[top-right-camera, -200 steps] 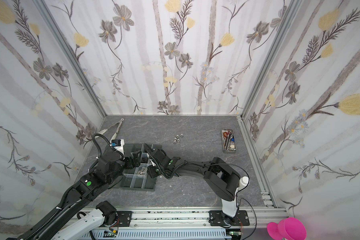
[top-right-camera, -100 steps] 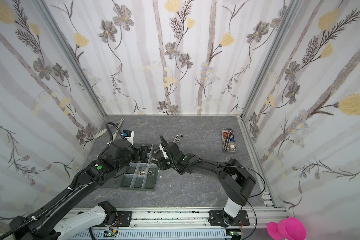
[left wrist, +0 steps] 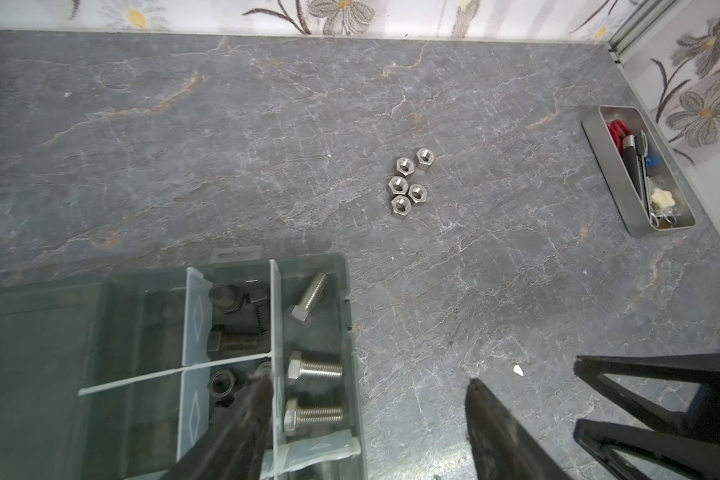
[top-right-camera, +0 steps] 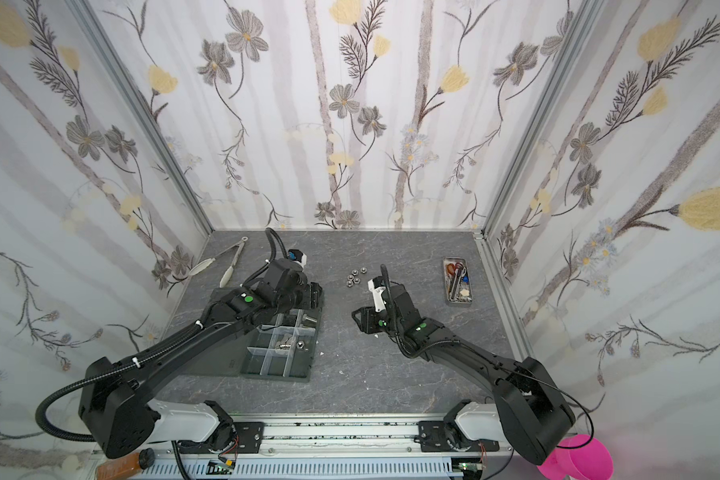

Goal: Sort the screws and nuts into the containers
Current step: 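Withdraw the right gripper while the left gripper reaches toward the hex nuts, then lower the left gripper onto a silver hex nut and close on it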

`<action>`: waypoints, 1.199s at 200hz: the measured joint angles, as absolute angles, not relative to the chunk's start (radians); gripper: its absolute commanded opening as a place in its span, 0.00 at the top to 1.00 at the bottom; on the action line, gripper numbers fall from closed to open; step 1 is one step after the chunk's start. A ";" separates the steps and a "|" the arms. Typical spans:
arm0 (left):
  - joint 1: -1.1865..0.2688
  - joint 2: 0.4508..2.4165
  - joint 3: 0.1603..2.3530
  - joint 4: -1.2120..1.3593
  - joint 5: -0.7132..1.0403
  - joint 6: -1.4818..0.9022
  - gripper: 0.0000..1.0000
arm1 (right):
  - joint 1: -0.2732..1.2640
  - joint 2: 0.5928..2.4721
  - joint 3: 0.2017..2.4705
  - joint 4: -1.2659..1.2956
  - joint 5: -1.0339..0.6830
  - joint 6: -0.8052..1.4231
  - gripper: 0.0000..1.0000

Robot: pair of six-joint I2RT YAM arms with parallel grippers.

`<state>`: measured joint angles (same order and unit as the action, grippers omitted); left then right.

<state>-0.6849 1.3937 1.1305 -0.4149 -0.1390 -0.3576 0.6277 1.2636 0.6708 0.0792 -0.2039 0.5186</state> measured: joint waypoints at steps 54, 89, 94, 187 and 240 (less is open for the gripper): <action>-0.700 1.655 1.320 -0.422 -0.134 -0.340 0.52 | 0.479 1.098 0.531 0.105 -0.224 0.495 0.38; -0.711 1.811 1.468 -0.437 -0.125 -0.338 0.54 | 0.407 1.034 0.472 0.109 -0.244 0.488 0.38; -0.712 1.832 1.488 -0.440 -0.123 -0.336 0.54 | 0.399 1.027 0.465 0.110 -0.249 0.488 0.38; -0.713 2.153 1.763 -0.525 -0.136 -0.332 0.56 | 0.322 0.988 0.402 0.152 -0.294 0.489 0.37; -0.695 2.242 1.818 -0.545 -0.138 -0.338 0.52 | 0.313 0.997 0.400 0.162 -0.308 0.496 0.37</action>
<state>-0.6949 2.2421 1.8179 -0.5453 -0.1375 -0.3382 0.3126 0.9970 0.4000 0.1616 -0.3084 0.4965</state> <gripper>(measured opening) 0.483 0.628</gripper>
